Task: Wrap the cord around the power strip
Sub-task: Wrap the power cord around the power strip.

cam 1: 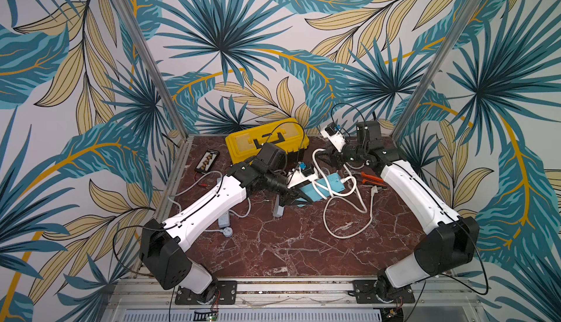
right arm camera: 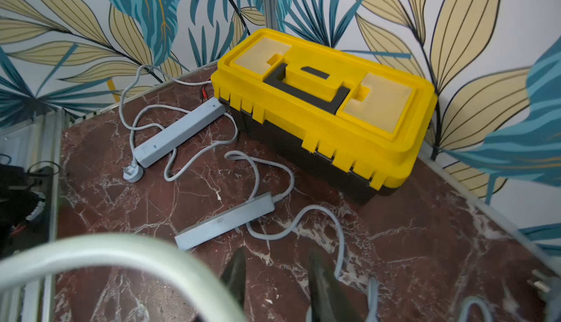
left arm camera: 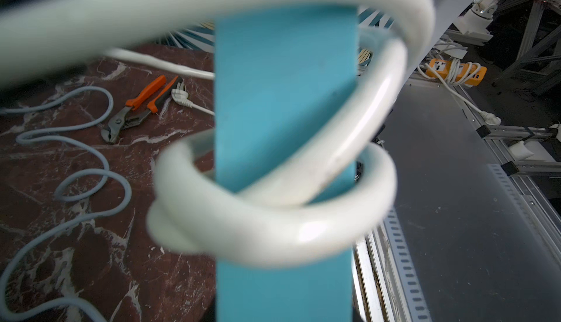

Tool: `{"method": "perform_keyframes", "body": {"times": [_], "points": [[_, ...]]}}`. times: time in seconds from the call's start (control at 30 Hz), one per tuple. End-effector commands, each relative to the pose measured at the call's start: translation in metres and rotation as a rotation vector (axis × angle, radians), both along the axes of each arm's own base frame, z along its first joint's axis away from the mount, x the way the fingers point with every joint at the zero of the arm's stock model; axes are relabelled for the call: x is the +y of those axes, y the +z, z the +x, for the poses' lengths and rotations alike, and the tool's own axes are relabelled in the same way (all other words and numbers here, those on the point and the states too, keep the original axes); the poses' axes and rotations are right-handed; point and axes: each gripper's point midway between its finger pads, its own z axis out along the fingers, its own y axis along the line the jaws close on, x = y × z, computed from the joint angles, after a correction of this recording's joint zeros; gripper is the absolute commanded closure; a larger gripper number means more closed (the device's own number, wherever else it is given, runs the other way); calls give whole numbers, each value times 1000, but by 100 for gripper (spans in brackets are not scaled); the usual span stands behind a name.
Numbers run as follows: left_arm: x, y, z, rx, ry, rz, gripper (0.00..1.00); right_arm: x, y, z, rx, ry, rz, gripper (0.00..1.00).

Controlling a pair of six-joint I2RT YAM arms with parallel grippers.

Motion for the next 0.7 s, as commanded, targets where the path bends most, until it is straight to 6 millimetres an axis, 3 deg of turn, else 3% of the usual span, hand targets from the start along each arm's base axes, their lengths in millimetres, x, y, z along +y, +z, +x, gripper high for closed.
{"method": "perform_keyframes", "body": {"times": [0.0, 0.13, 0.27, 0.5, 0.6, 0.67], "points": [[1, 56, 6, -54, 36, -149, 100, -2, 32, -5, -69, -60, 172, 50], [12, 79, 38, -34, 191, -247, 100, -19, 12, -18, -44, -154, 178, 37], [15, 89, 57, -12, 308, -249, 100, -32, 3, -36, -50, -208, 169, 28], [17, 102, 59, 21, 341, -270, 100, -60, -25, -51, -60, -314, 30, 17], [19, 107, 58, 25, 345, -275, 100, -88, -45, -42, -71, -438, -121, 14], [20, 107, 59, 32, 355, -263, 100, -110, -47, -36, -105, -544, -200, 14]]}}
